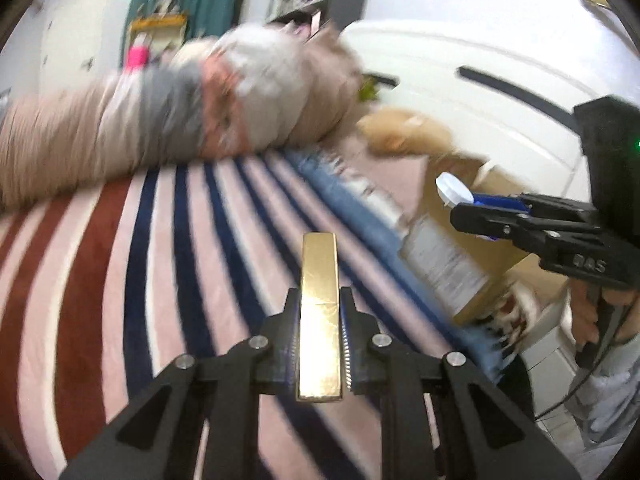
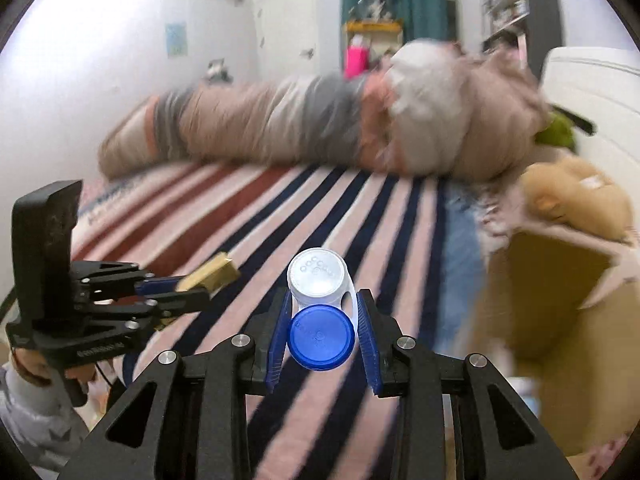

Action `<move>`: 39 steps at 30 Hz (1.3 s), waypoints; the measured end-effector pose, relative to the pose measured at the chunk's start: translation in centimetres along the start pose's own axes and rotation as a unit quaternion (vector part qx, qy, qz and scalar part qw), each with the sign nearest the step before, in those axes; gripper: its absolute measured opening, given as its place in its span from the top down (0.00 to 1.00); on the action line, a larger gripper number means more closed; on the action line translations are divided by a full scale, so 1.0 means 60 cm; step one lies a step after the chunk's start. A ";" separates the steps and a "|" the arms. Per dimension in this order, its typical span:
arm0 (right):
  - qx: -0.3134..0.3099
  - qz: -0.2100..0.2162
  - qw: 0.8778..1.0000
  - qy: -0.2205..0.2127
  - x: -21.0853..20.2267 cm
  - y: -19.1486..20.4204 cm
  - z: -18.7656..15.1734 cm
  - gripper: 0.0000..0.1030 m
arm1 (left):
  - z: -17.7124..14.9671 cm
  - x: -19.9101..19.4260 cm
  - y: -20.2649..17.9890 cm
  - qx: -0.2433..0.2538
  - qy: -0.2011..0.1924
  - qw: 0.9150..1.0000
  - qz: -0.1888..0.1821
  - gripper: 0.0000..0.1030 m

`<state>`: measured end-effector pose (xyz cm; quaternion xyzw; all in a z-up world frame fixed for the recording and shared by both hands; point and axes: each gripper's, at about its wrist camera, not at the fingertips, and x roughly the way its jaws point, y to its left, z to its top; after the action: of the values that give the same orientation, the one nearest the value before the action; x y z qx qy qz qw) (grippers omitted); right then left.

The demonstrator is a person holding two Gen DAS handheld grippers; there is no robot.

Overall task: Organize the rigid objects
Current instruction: 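Lower the gold bar with the left tool while the right tool lowers the lens case into the box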

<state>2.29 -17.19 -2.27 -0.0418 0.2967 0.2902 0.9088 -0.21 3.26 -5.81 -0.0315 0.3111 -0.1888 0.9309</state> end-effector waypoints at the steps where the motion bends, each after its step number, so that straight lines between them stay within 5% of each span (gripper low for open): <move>1: 0.010 -0.008 1.000 -0.008 -0.023 -0.021 0.003 0.73 | 0.020 -0.006 -0.019 0.013 -0.007 1.000 -0.008 0.85; 8: 0.048 -0.127 0.990 0.025 -0.085 -0.180 -0.040 0.72 | 0.136 0.026 -0.168 0.079 -0.011 0.993 -0.083 0.85; 16: 0.050 -0.151 0.985 0.063 -0.057 -0.249 -0.091 0.72 | 0.186 0.153 -0.310 0.154 0.064 0.980 -0.110 0.85; 26: 0.041 -0.119 0.991 0.046 -0.061 -0.255 -0.093 0.70 | 0.178 0.253 -0.334 0.184 0.148 0.968 -0.087 0.85; 39: 0.031 -0.111 0.992 0.054 -0.057 -0.244 -0.088 0.65 | 0.169 0.248 -0.320 0.175 0.132 0.973 -0.072 0.83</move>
<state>5.41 -32.36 -6.08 -0.0621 0.3475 0.1758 0.9189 10.35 -20.64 -2.74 0.1344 0.3899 -0.3095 0.8568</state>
